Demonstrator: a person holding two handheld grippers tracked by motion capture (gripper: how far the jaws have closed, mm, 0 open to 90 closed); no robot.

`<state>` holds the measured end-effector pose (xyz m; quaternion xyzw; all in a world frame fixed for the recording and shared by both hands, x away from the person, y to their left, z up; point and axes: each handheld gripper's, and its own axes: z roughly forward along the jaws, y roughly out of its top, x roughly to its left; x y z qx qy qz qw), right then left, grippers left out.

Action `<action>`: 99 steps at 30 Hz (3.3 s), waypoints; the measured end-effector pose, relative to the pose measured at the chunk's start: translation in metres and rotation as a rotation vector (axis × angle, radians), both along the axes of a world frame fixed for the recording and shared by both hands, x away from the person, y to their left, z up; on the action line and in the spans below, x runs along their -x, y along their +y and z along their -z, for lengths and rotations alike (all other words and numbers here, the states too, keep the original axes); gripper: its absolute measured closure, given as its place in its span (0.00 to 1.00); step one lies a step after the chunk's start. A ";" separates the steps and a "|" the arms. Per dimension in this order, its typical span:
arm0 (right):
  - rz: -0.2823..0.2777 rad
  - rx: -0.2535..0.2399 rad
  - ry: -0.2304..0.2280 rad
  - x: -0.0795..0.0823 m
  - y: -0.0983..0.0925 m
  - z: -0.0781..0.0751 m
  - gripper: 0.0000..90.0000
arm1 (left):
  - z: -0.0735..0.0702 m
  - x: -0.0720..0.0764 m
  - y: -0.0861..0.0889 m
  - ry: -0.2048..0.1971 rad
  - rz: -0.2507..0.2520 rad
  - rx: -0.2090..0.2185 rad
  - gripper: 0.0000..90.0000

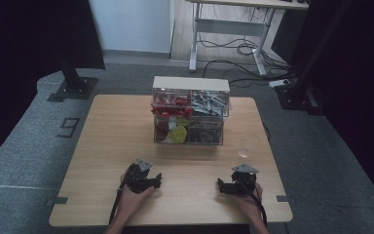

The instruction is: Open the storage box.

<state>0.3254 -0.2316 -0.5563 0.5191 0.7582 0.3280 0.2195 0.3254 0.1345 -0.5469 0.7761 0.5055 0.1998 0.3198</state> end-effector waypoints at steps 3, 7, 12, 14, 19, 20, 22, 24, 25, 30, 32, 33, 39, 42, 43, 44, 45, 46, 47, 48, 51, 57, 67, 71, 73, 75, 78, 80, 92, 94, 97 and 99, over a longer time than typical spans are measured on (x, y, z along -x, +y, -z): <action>0.009 0.000 0.001 0.000 0.000 0.000 0.04 | 0.000 0.000 0.003 0.002 -0.001 0.007 0.27; 0.010 -0.001 0.001 0.001 0.000 0.000 0.05 | -0.001 0.000 0.008 0.004 -0.016 0.013 0.29; 0.015 -0.001 -0.002 0.001 -0.001 0.000 0.05 | -0.001 0.001 0.011 0.002 -0.024 0.022 0.31; 0.024 0.000 -0.004 0.000 0.000 0.000 0.06 | 0.000 0.004 0.016 -0.008 -0.046 0.033 0.34; 0.024 0.000 -0.003 0.000 0.000 0.000 0.06 | -0.001 0.004 0.020 -0.010 -0.055 0.036 0.39; 0.024 0.000 -0.003 0.000 0.000 0.000 0.06 | -0.002 0.005 0.021 -0.012 -0.055 0.039 0.41; 0.024 0.000 -0.003 0.000 0.000 0.000 0.06 | -0.002 0.005 0.021 -0.018 -0.051 0.042 0.44; 0.024 0.000 -0.004 0.000 0.000 0.000 0.06 | -0.005 0.008 0.020 -0.064 -0.059 0.023 0.51; 0.024 0.000 -0.004 0.000 0.000 0.000 0.06 | -0.006 0.010 0.020 -0.080 -0.054 0.007 0.53; 0.023 -0.001 -0.004 0.000 0.000 0.000 0.06 | -0.011 0.014 0.020 -0.125 -0.040 -0.002 0.67; 0.023 -0.002 -0.005 0.000 0.000 0.000 0.07 | -0.012 0.014 0.022 -0.122 -0.035 0.010 0.74; 0.022 -0.002 -0.005 0.000 0.000 0.000 0.07 | -0.015 0.015 0.023 -0.122 -0.009 0.035 0.78; 0.022 -0.003 -0.005 0.000 0.000 0.000 0.07 | -0.022 0.017 0.019 -0.126 0.039 0.057 0.92; 0.021 -0.003 -0.005 0.000 0.000 0.000 0.07 | -0.021 0.014 0.021 -0.099 0.036 0.083 0.95; 0.021 -0.003 -0.005 0.000 0.000 0.000 0.07 | -0.021 0.014 0.021 -0.099 0.036 0.083 0.96; 0.019 -0.003 -0.005 0.000 -0.001 0.000 0.07 | -0.021 0.013 0.021 -0.081 0.040 0.099 0.96; 0.016 -0.003 -0.006 0.000 -0.001 0.000 0.08 | -0.021 0.011 0.021 -0.071 0.039 0.110 0.96; 0.013 -0.003 -0.007 0.000 -0.002 0.000 0.08 | -0.023 0.010 0.020 -0.069 0.038 0.110 0.97; 0.011 -0.005 -0.008 0.000 -0.002 0.000 0.09 | -0.024 0.010 0.020 -0.070 0.041 0.112 0.97; 0.012 -0.005 -0.008 0.001 -0.003 -0.001 0.09 | -0.026 0.009 0.019 -0.075 0.040 0.114 0.97; 0.012 -0.006 -0.009 0.001 -0.003 -0.001 0.10 | -0.031 0.008 0.018 -0.081 0.042 0.127 0.98; 0.013 -0.006 -0.010 0.001 -0.004 -0.001 0.10 | -0.038 0.001 0.014 -0.097 0.048 0.143 1.00; 0.015 -0.006 -0.011 0.001 -0.004 -0.001 0.10 | -0.045 -0.014 0.005 -0.075 0.074 0.186 1.00; 0.015 -0.007 -0.011 0.001 -0.004 -0.001 0.10 | -0.045 -0.018 0.003 -0.072 0.074 0.199 1.00; 0.016 -0.007 -0.011 0.001 -0.004 -0.001 0.10 | -0.045 -0.022 0.001 -0.068 0.076 0.188 1.00; 0.016 -0.007 -0.011 0.001 -0.004 -0.001 0.10 | -0.046 -0.023 0.000 -0.067 0.075 0.188 1.00; 0.015 -0.007 -0.011 0.001 -0.004 -0.001 0.10 | -0.050 -0.027 -0.003 -0.070 0.081 0.187 0.99; 0.015 -0.007 -0.011 0.001 -0.004 -0.001 0.10 | -0.051 -0.030 -0.004 -0.071 0.086 0.185 0.99; 0.015 -0.007 -0.011 0.001 -0.004 -0.001 0.10 | -0.050 -0.045 -0.016 -0.066 0.090 0.199 1.00; 0.015 -0.007 -0.011 0.001 -0.004 -0.001 0.10 | -0.050 -0.048 -0.017 -0.063 0.091 0.196 1.00; 0.015 -0.007 -0.011 0.001 -0.004 -0.001 0.10 | -0.050 -0.051 -0.019 -0.063 0.089 0.196 1.00; 0.016 -0.007 -0.011 0.001 -0.004 -0.001 0.10 | -0.050 -0.055 -0.021 -0.063 0.086 0.193 1.00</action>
